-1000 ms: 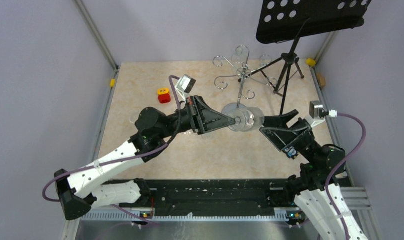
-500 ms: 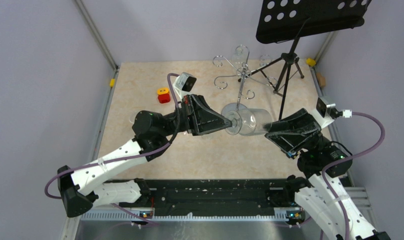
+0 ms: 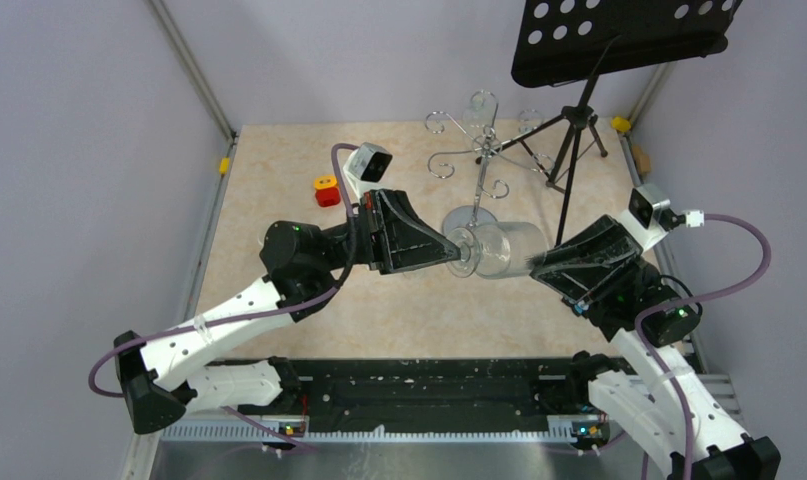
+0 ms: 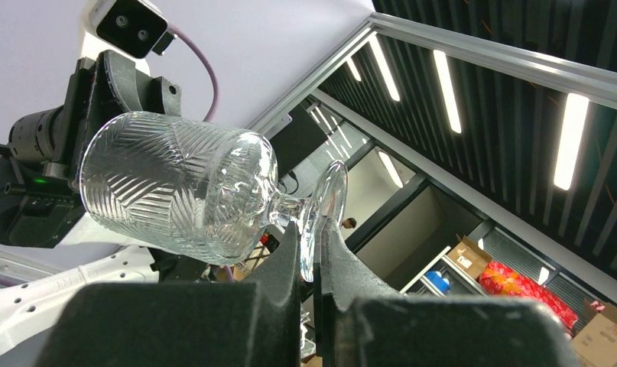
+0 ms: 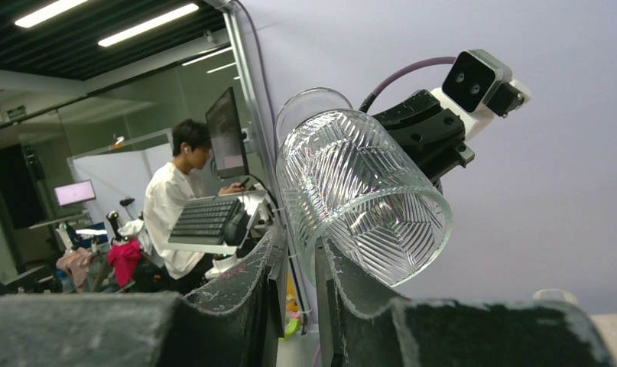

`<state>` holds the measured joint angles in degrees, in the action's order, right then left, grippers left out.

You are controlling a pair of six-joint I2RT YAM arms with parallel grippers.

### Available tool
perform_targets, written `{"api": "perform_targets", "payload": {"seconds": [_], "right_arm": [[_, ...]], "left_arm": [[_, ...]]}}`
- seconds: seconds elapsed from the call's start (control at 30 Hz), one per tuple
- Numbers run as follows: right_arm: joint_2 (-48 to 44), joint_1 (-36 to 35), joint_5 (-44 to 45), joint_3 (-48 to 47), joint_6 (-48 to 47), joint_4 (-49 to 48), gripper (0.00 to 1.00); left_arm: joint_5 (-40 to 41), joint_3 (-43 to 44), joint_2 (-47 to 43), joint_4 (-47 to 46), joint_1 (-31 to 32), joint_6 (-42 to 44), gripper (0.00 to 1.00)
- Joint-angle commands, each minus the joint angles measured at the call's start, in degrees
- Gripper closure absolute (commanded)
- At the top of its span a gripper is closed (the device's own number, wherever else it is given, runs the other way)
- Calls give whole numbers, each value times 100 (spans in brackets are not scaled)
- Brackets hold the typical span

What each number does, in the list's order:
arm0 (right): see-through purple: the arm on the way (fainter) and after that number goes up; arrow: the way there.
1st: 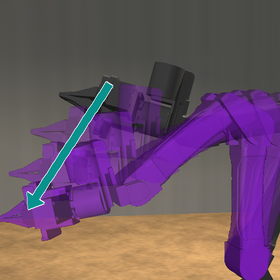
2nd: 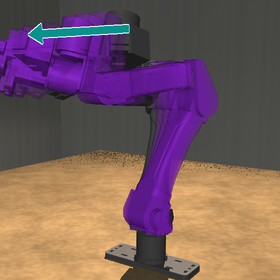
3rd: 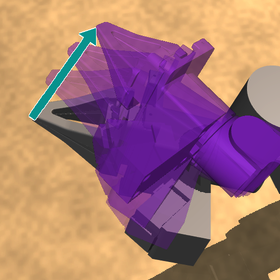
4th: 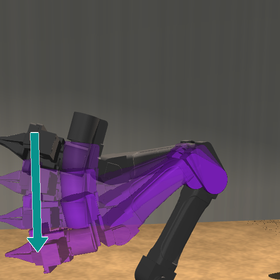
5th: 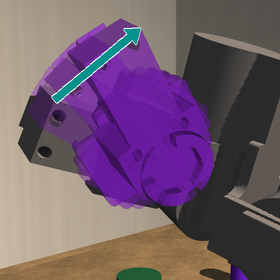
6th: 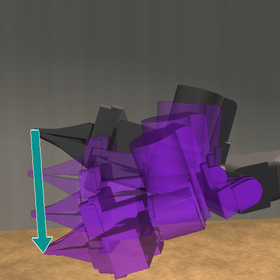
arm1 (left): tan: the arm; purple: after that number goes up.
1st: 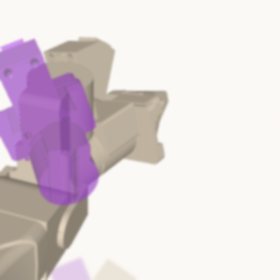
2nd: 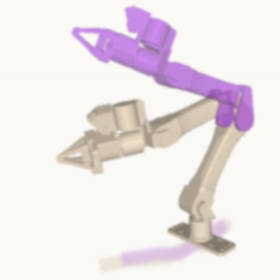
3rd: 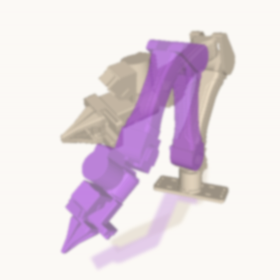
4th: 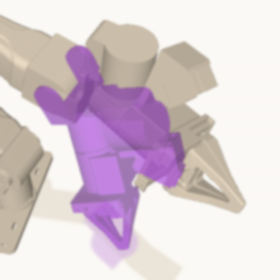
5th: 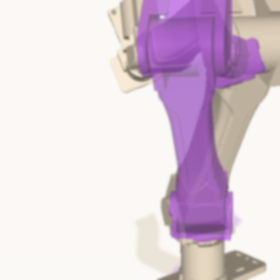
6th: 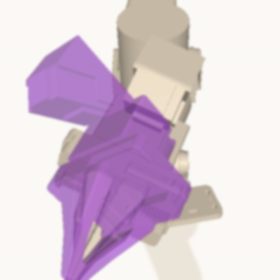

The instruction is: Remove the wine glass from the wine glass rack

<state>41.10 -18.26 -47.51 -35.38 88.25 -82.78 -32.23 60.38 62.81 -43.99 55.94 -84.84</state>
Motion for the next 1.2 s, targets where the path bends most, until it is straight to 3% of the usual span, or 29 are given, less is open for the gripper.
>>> {"api": "perform_targets", "payload": {"seconds": [0.0,0.6,0.7,0.77,0.83,0.97,1.03,1.17], "right_arm": [[-3,-52,121,-461,210,-1098,79],[-105,-58,-47,-532,74,-622,77],[-147,-58,-48,-523,-24,-431,98],[-198,-57,-42,-500,-128,-252,100],[-287,-62,-59,-473,-322,53,100],[-690,-55,-254,-541,-1120,1390,100],[-931,-63,-415,-701,-1805,2515,100],[-1393,-59,-468,-1336,-3761,5713,100]], "left_arm": [[82,245,143,32,-57,256,100],[-35,413,430,663,-57,536,100],[-48,405,477,678,-57,552,100],[-19,405,470,761,-57,623,99],[75,403,398,939,-65,778,87],[556,376,35,1856,-68,1649,51],[1079,320,-228,2462,-89,2271,39],[2646,72,-882,4058,-110,3494,28]]}}
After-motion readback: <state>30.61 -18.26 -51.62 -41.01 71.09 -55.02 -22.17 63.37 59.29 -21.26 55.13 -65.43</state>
